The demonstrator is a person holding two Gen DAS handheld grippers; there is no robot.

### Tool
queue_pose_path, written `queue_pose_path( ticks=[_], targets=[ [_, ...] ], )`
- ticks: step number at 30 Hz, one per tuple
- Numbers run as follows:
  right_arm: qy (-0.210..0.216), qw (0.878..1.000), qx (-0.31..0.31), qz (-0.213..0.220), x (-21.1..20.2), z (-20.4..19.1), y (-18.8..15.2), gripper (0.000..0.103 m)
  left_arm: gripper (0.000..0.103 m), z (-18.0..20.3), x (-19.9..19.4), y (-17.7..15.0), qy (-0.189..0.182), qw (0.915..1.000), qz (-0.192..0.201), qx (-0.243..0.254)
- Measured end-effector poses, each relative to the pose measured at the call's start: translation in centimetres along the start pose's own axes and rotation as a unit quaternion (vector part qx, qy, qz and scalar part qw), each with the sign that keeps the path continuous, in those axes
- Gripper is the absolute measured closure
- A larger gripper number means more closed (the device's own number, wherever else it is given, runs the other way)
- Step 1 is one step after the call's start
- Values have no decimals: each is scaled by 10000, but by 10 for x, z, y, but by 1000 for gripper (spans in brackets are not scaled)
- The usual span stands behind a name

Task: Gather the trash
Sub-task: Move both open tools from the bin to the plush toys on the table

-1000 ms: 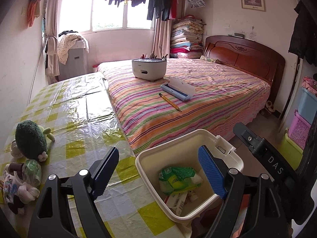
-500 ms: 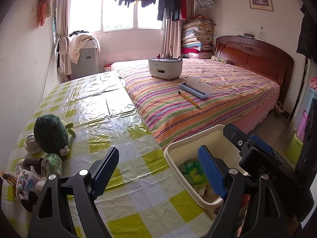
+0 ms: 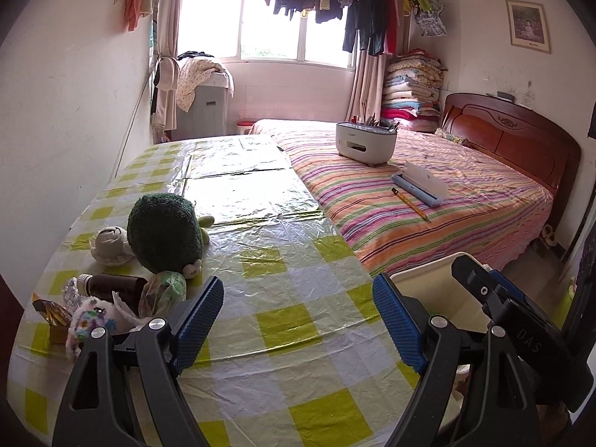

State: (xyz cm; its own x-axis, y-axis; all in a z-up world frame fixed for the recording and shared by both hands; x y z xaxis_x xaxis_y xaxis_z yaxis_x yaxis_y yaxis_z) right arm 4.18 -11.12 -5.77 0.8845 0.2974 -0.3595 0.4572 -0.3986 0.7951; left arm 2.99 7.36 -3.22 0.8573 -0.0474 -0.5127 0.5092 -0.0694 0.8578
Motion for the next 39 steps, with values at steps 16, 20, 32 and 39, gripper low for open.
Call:
queue_pose_path(
  ticks=[16,20,32,39],
  targets=[
    [136,9990,-309,-289,13,-25,-17,7,23,-87,-6,-18,739,9948,-52,-701],
    [121,9986,-337,-396,18,-27,-22,7,23,-102,-8,-24,832,9927,-73,-868],
    [232,9963,-597,-565,26,-42,-33,7,23,-144,-17,-44,1080,9850,-113,-1340],
    [363,9941,-656,-790,34,-51,-44,7,23,-169,-22,-58,1323,9786,-173,-1565]
  ],
)
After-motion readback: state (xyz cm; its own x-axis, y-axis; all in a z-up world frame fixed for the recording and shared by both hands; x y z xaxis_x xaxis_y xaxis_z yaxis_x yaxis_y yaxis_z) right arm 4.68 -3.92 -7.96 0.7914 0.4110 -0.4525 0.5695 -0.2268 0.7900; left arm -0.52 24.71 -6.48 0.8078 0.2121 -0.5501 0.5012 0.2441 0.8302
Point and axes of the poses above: each gripper's, at about its wrist camera, not at the fingertips, and x roughly the way its jaws point, z to its right, y to its top, the point moved 6 cm from there along x, roughly the way its jaws point, and after that the axes turned 6 degrees about x, right-handed, at the moved point
